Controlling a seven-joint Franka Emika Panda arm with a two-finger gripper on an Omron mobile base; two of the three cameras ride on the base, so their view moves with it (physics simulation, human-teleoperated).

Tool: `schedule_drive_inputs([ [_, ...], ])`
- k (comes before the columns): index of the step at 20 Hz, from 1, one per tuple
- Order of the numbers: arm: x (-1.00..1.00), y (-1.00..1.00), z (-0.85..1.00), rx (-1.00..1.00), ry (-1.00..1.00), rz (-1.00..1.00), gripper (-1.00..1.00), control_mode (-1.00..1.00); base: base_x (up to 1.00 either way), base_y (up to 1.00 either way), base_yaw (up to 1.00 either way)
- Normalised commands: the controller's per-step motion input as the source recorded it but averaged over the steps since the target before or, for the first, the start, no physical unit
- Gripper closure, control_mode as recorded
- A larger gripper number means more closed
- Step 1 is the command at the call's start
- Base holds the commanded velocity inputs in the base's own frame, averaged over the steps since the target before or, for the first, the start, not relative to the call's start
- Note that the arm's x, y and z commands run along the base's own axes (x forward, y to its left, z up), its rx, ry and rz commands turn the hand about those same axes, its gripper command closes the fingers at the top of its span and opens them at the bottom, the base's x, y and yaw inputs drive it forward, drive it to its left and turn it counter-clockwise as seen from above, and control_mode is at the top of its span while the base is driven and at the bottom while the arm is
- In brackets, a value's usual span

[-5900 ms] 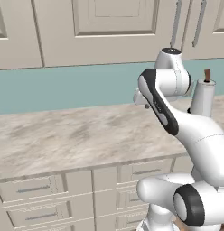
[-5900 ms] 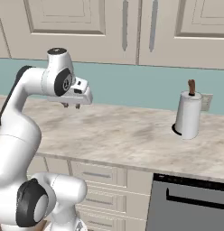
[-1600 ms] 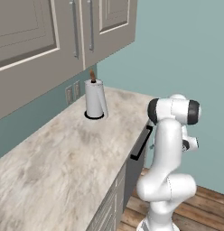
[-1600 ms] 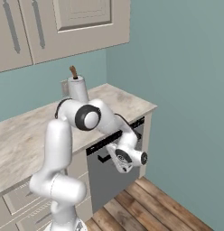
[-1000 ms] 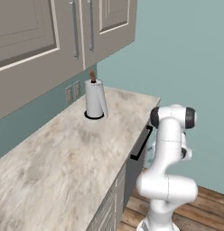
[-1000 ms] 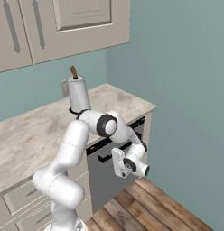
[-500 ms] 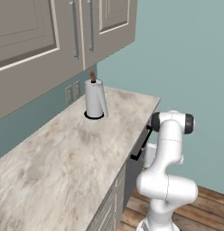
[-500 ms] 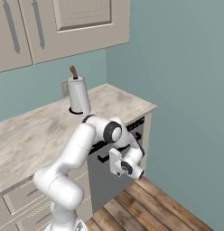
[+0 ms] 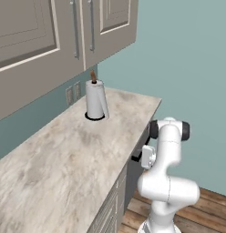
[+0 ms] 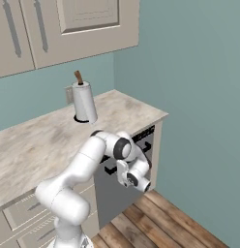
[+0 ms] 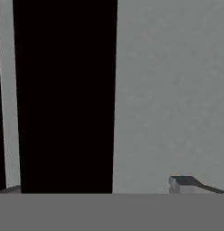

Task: Open the dishwasher door and pull out the top rack.

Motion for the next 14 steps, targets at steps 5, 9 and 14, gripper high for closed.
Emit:
schedule_drive_inputs([
  [5,-0.05,-0.02,-0.05,0.01,0.01,-0.03,1.00,-1.00,0.00,0.00,0.00],
  [9,-0.18,-0.65,-0.33,0.00,0.01,0.00,1.00,-1.00,0.00,0.00,0.00],
  [14,-0.52,-1.00,-0.54,0.00,0.02,0.00,1.00,-1.00,0.00,0.00,0.00],
])
